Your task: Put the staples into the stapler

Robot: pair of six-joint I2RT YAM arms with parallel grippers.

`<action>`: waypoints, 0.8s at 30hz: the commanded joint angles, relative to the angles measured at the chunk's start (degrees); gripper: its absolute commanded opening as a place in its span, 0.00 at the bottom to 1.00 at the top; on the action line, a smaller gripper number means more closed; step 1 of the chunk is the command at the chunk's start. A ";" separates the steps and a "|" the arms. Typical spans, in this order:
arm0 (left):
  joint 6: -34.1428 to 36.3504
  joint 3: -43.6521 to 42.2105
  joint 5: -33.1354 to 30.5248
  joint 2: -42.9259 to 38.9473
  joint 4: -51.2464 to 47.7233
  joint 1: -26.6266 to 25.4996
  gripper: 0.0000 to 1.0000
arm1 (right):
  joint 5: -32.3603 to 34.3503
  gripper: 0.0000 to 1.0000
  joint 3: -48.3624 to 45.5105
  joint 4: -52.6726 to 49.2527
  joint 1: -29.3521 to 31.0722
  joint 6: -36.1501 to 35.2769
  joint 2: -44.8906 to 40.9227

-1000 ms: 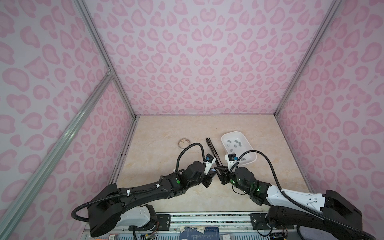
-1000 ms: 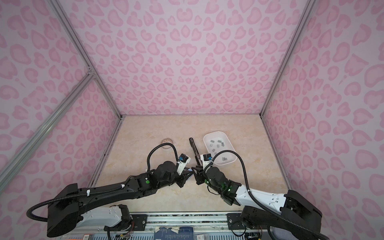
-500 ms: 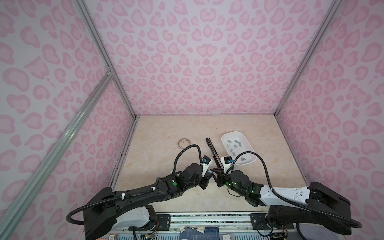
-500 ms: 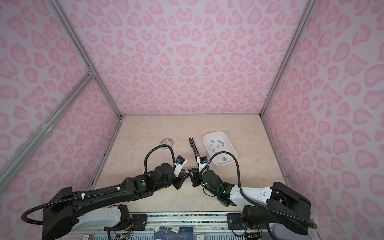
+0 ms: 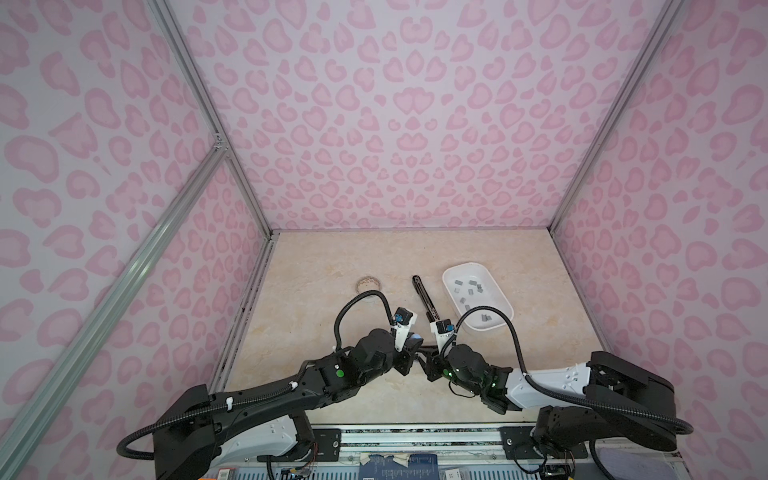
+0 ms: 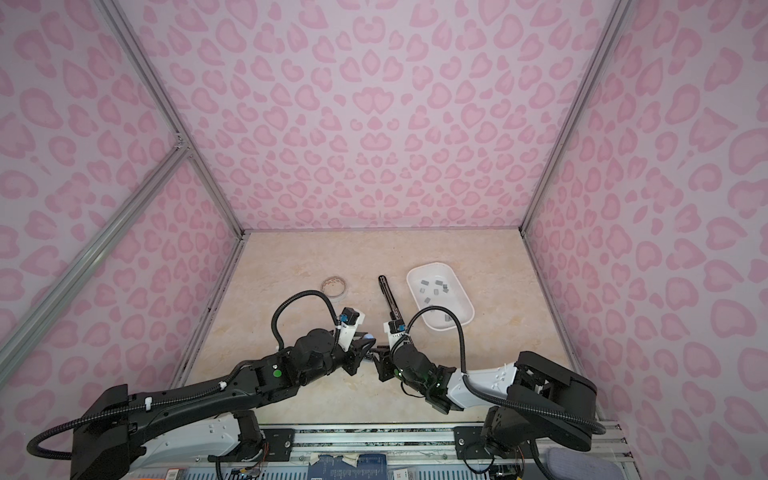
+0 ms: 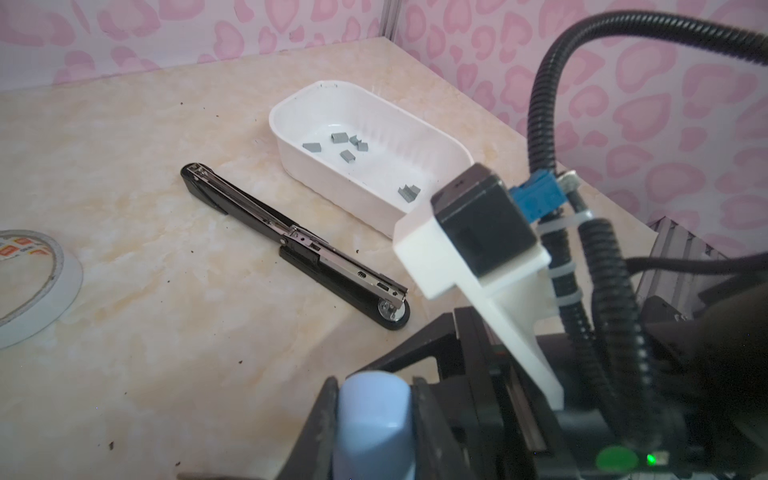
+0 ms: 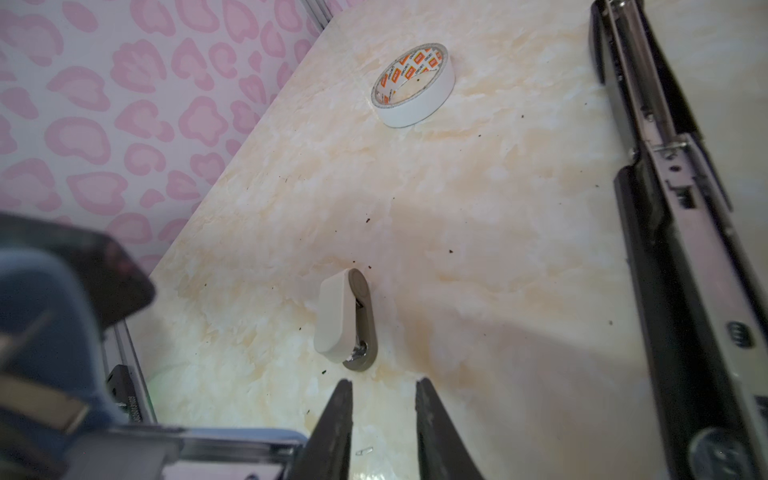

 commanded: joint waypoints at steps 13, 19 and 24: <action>-0.05 -2.96 -2.62 -3.87 4.96 -0.02 0.03 | 3.06 0.43 -3.22 1.90 0.32 -3.56 -5.95; 1.42 -4.15 0.06 -6.68 5.81 -0.02 0.03 | 4.93 0.57 -7.87 -1.65 -1.50 -7.21 -17.79; 3.56 -5.68 4.64 -9.16 6.92 0.02 0.03 | -2.12 0.74 -8.06 -2.67 -1.47 -15.84 -25.30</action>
